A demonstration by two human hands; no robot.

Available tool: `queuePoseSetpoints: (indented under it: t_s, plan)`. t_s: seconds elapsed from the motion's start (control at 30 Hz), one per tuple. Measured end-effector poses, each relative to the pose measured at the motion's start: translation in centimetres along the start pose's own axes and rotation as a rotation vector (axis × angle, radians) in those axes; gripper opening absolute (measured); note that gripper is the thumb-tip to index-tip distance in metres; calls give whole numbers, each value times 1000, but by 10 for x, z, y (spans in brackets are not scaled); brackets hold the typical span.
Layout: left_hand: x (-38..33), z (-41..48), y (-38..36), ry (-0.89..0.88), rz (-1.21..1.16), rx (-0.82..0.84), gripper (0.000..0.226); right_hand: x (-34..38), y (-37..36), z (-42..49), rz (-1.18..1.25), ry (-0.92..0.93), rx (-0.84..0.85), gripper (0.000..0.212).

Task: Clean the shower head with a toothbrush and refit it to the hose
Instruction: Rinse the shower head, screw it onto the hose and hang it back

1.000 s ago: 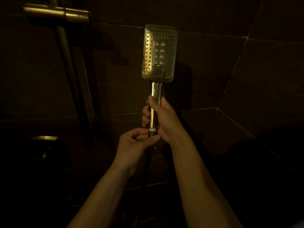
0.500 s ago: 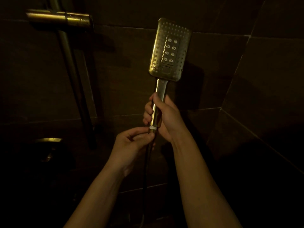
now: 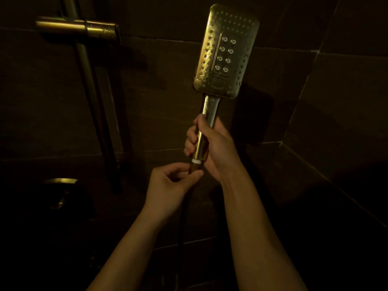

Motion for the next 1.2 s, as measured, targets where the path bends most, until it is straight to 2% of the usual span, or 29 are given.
queuePoseSetpoints:
  t_s: [0.13,0.2,0.27,0.33,0.43,0.53,0.67,0.73,0.77,0.83,0.9,0.93,1.03,1.1,1.17,1.2]
  plan:
    - [-10,-5,4,-86,321,-142,12,-1,-1,0,-33,16,-10,17]
    - [-12,-2,0,-82,393,-70,8,-2,-1,-1,-36,9,-14,15]
    - [-11,3,-7,-23,261,115,6,-3,-1,-1,-38,-11,-12,13]
    - [-8,4,-12,67,86,277,19,-6,-4,-2,-28,-32,3,12]
    - [-6,4,-12,139,-83,335,28,-8,-7,1,-19,-58,39,12]
    - [-9,6,-2,73,-39,180,25,-6,-9,4,-44,-74,87,16]
    - [-24,3,11,-110,385,-156,19,-3,-11,8,-142,-38,66,15]
    - [-29,0,12,-167,489,-241,21,0,-12,10,-168,-25,40,14]
    - [-28,2,13,-159,453,-205,19,2,-12,10,-171,-21,29,13]
    - [-19,9,7,-44,228,32,14,6,-11,12,-174,-16,23,14]
    - [-14,9,-1,97,-38,264,24,10,-11,13,-177,-22,28,15]
    - [-13,10,-2,140,-146,291,28,12,-12,14,-173,-26,36,14]
    - [-16,18,7,174,-279,131,29,16,-18,22,-139,-51,66,13]
    - [-21,24,15,131,-191,15,23,19,-22,28,-108,-66,85,11]
    - [-26,29,19,103,-134,-15,24,21,-25,34,-80,-77,99,9]
    - [-27,30,18,114,-178,16,25,21,-26,36,-67,-85,103,8]
Point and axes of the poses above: each hand's wrist, its own z-axis towards the middle knuckle, its own y-axis out of the back of the hand, x = y × z, the point moved 7 cm from there along z, towards the middle knuckle, and after that the axes turned 2 degrees about y, right-handed, at the moved point
